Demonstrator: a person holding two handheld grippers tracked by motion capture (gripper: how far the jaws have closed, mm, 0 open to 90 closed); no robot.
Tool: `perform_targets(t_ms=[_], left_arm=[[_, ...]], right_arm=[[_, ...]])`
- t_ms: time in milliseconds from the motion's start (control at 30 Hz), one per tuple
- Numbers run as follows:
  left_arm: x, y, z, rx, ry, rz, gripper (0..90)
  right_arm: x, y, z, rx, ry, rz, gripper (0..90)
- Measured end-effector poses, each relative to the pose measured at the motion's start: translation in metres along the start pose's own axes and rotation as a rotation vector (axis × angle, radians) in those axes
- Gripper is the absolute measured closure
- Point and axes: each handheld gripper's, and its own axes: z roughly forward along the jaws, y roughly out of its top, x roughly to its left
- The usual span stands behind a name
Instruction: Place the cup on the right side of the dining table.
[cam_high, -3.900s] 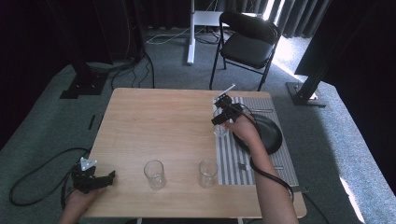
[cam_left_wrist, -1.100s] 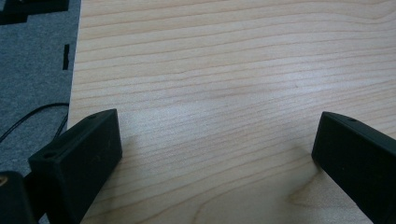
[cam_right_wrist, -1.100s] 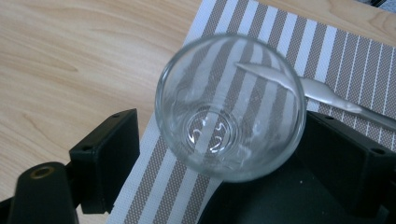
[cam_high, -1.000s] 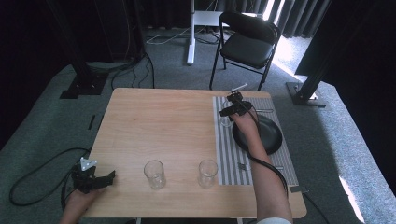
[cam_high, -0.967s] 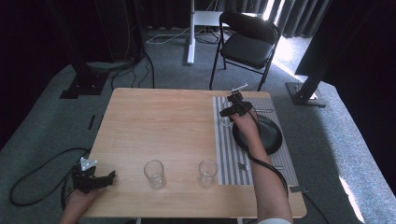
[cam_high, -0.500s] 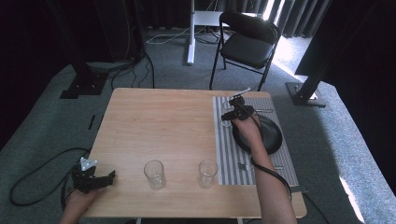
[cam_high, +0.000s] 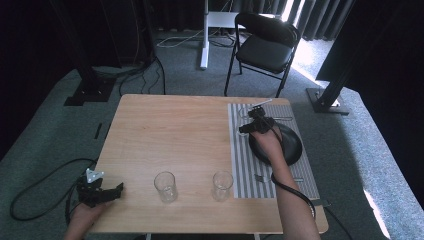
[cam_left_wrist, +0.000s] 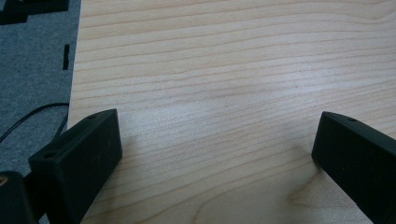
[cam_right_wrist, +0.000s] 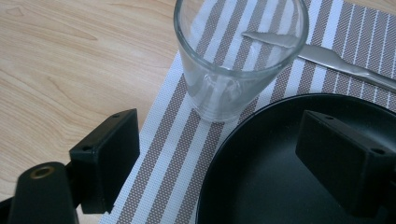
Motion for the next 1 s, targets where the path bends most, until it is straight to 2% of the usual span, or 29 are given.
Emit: perform_targets(t_ms=[400,700,1000], left_arm=[[0.000,0.000,0.000,0.000,0.000,0.000,1.9],[0.000,0.000,0.000,0.000,0.000,0.000,1.9],[0.000,0.000,0.000,0.000,0.000,0.000,1.9]], right_arm=[[-0.004,-0.013,-0.004,-0.010,0.008,0.002,13.2],[-0.006,-0.031,-0.005,-0.023,0.020,0.025,13.2],[-0.008,-0.043,-0.011,-0.035,0.027,0.029,13.2]])
